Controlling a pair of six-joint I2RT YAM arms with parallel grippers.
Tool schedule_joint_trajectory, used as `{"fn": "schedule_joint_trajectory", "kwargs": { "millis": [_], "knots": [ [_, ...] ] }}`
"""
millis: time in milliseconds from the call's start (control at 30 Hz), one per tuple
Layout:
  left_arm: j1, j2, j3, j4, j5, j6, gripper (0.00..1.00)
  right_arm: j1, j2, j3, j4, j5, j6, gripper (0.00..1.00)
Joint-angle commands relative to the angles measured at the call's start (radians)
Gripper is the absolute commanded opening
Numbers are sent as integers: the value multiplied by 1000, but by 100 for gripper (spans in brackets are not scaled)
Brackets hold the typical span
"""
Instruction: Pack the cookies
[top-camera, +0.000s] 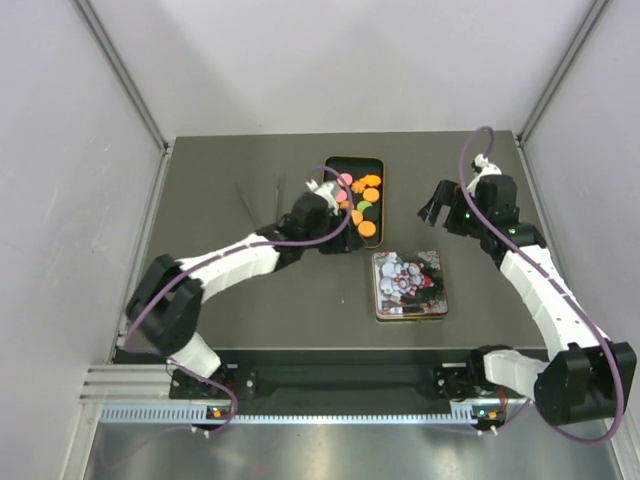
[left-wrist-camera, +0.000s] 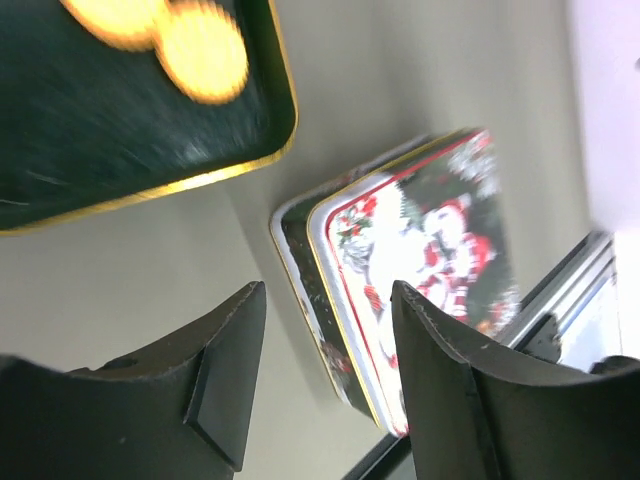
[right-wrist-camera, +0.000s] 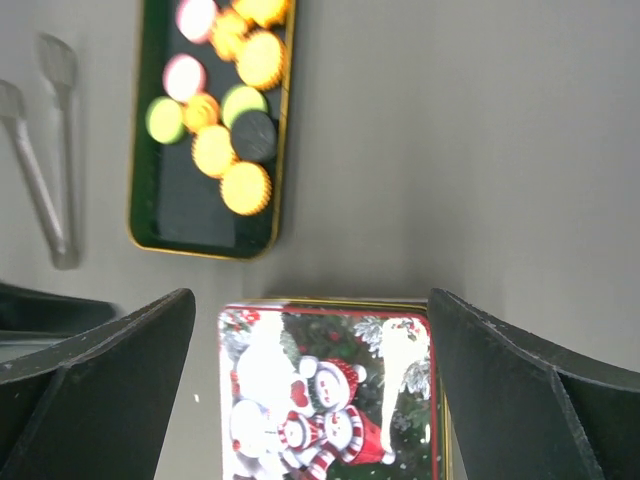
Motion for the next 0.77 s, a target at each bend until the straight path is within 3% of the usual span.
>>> {"fn": "schedule_joint_trajectory", "kwargs": {
  "millis": [0,267,733],
  "knots": [
    [46,-190,34,-138,-44,101,59,-4,-85,61,29,7,-2,100],
    [68,-497,-65,-237,-222,185,66,-3,-194,27,87,2,42,100],
    [74,-653,-165,-267,-261,193,67,-4,-255,-44,139,63,56,100]
  ]
}}
